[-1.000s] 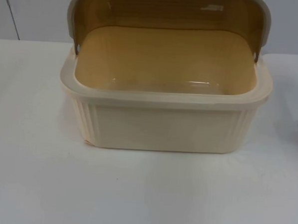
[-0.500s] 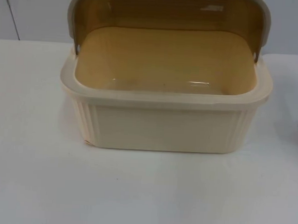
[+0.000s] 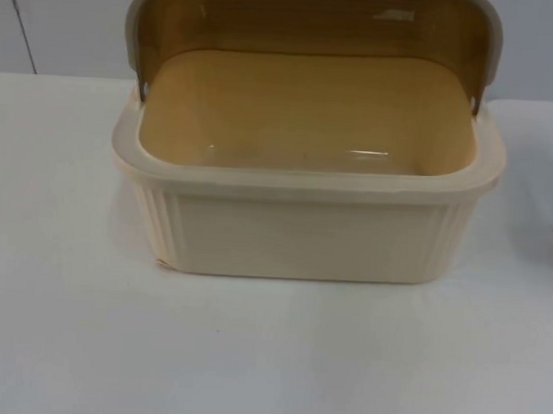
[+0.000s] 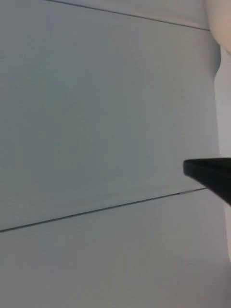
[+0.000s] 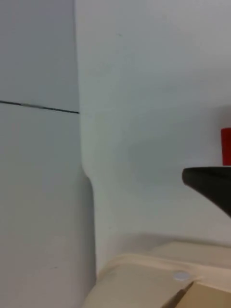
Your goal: Open the box lid with the left hand, place the block into the box with the right hand, then close the box lid with the left hand.
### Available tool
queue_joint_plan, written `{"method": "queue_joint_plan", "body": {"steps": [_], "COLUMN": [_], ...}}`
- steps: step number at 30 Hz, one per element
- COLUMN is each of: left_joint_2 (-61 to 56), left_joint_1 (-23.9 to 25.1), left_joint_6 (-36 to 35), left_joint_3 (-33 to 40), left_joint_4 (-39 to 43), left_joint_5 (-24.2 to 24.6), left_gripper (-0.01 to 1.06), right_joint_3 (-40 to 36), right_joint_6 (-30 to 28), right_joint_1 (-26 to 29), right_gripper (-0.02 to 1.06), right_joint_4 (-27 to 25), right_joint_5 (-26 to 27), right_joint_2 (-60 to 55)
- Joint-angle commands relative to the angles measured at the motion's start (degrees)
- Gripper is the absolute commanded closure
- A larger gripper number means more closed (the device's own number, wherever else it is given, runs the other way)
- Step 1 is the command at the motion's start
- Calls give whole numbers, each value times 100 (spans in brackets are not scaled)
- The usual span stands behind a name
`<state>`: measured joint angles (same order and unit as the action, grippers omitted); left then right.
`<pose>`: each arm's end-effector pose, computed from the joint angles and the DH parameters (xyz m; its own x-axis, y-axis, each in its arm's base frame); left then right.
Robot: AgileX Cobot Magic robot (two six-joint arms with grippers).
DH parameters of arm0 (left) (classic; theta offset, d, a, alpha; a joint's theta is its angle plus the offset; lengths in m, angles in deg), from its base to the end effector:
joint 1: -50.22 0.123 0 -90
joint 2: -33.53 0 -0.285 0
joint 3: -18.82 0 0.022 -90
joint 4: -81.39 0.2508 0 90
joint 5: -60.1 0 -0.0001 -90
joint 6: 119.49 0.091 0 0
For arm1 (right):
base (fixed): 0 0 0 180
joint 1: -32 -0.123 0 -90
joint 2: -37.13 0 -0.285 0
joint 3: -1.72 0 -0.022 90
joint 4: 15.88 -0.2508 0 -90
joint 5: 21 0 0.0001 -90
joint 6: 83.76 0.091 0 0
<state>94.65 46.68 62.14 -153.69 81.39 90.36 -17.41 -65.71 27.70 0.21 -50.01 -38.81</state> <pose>0.1774 -0.0110 0.4704 -0.1521 0.0379 -0.9876 0.0661 0.9974 0.0281 0.2582 0.0071 0.3499 -0.5410 0.0268 -0.8406 0.0749 0.9971 -0.0164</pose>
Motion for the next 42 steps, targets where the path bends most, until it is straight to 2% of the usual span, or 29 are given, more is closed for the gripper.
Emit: {"method": "queue_joint_plan", "body": {"steps": [1, 12, 17, 23, 42], "left_joint_2": [-7, -7, -7, -7, 106], "left_joint_1": [-1, -1, -1, -1, -1], "left_joint_6": [-39, -39, -39, -39, -39], "left_joint_3": [32, 32, 32, 32, 32], "left_joint_4": [0, 0, 0, 0, 44], "left_joint_5": [-113, -113, -113, -113, -101], "left_gripper": [3, 3, 3, 3, 3], "right_joint_3": [-25, -25, -25, -25, -25], "right_joint_6": [119, 275, 731, 848, 977], "right_joint_1": [-11, -11, -11, -11, -22], "right_gripper": [0, 0, 0, 0, 0], "right_joint_4": [22, 22, 22, 11, 11], "right_joint_5": [205, 635, 899, 1259, 2009], "right_joint_2": [-372, -1995, -2861, -3527, -4463]}}
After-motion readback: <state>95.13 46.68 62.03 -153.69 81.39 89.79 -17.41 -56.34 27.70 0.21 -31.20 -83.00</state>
